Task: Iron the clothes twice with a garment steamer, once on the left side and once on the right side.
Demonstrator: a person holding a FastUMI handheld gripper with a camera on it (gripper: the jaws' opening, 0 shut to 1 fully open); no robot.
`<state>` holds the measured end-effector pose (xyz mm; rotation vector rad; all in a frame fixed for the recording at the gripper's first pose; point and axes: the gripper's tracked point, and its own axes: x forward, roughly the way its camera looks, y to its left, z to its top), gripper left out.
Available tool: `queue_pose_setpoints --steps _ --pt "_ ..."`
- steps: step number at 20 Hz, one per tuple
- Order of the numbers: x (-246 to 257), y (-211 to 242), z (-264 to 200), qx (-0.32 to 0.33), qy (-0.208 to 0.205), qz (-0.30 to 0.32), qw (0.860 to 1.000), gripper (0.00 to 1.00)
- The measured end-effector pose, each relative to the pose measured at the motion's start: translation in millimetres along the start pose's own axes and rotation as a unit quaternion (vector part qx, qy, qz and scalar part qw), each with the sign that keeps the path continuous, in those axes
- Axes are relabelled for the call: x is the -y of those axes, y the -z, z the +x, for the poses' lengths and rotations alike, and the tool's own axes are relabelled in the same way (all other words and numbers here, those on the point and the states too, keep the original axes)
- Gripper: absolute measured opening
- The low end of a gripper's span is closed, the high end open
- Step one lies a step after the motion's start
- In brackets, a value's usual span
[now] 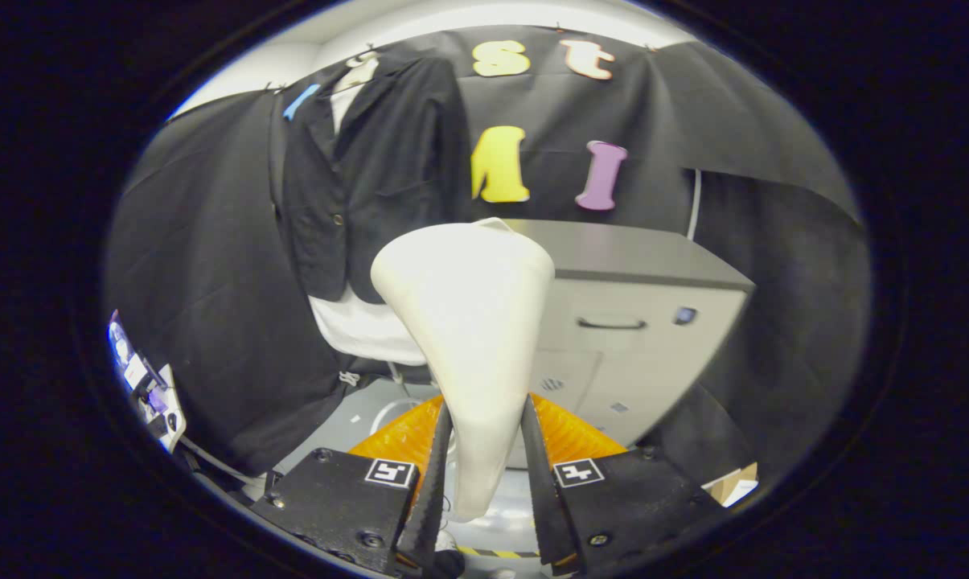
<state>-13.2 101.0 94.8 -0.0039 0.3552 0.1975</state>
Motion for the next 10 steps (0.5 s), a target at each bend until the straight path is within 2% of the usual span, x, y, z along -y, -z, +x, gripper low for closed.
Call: queue_pose_setpoints --steps 5,7,10 --pt "109 99 -72 -0.028 0.040 0.048 0.998 0.49" --pt "131 137 -89 -0.041 0.049 0.057 0.996 0.49" --pt "141 169 -108 -0.046 0.045 0.065 0.996 0.49"
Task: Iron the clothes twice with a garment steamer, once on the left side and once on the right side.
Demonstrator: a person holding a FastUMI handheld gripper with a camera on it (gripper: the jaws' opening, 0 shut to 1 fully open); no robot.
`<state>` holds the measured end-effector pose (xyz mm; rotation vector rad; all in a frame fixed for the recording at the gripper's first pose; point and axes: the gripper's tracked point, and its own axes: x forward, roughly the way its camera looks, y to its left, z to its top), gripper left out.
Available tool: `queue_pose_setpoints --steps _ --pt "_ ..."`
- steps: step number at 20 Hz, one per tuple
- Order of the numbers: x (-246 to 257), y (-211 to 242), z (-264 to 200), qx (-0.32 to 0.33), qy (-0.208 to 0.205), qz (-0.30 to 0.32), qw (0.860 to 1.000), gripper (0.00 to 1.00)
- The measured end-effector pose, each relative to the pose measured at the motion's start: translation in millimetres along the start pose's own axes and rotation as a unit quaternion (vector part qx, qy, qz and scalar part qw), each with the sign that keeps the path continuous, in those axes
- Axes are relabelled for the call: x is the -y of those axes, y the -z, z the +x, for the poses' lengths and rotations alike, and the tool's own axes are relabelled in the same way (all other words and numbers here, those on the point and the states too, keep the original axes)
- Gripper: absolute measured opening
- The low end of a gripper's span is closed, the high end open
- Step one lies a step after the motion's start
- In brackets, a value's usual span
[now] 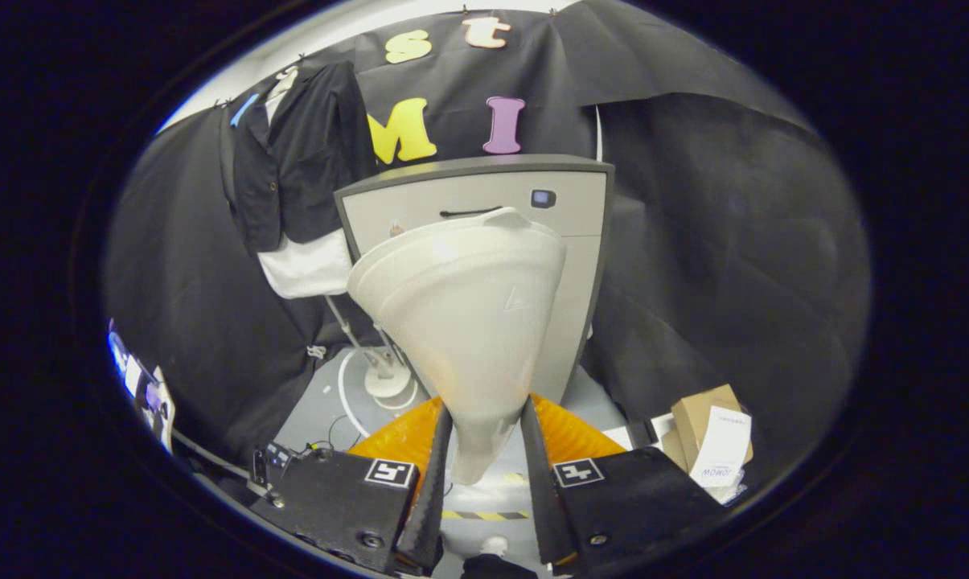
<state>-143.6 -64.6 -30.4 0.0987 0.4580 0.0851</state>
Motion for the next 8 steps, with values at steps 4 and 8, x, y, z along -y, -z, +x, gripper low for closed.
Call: queue_pose_setpoints --steps 4,8 --pt "7 25 -17 0.009 -0.014 0.002 1.000 0.49" --pt "26 39 -28 0.007 -0.012 0.014 1.000 0.49"
